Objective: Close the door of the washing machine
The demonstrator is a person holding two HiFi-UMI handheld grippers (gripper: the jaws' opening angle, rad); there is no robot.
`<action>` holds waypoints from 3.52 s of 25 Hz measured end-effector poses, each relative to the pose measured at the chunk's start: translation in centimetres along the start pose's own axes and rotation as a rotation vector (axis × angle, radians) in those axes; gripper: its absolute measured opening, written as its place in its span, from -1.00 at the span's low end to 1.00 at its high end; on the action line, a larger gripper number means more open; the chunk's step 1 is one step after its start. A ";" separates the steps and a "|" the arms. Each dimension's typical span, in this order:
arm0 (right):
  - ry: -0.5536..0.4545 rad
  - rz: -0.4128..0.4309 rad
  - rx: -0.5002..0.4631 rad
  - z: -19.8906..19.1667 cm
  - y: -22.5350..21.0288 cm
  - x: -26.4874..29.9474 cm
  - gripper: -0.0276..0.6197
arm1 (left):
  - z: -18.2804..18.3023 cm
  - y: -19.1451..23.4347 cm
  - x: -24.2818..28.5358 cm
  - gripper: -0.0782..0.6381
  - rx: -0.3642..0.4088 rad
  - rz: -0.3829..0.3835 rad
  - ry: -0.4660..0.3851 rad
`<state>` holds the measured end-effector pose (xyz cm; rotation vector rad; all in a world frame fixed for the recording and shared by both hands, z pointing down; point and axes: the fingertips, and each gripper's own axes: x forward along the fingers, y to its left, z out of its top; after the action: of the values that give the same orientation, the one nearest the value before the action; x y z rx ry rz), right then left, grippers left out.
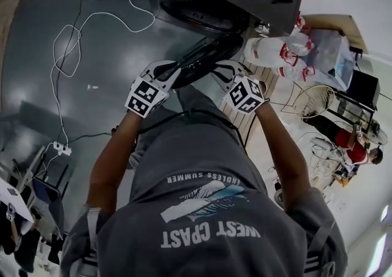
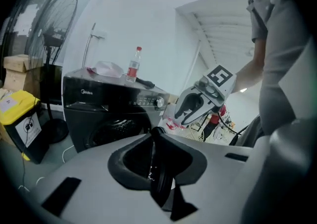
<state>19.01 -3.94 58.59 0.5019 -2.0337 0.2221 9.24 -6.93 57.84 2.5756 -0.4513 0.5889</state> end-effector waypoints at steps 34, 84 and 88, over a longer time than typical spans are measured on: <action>0.237 0.220 -0.635 -9.0 2.4 9.6 -0.49 | -12.6 -4.5 12.6 -0.44 0.226 0.046 0.343; 0.298 -0.231 -0.294 -1.8 -14.7 16.8 -0.44 | -4.5 12.8 11.6 -0.52 0.089 0.380 0.231; 0.312 -0.249 -0.279 -1.8 -15.8 17.1 -0.43 | -5.1 13.3 10.7 -0.52 0.079 0.390 0.238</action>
<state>20.13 -21.88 73.51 0.5049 -1.6473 -0.1271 11.30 -17.84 71.78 2.4582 -0.8700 1.0527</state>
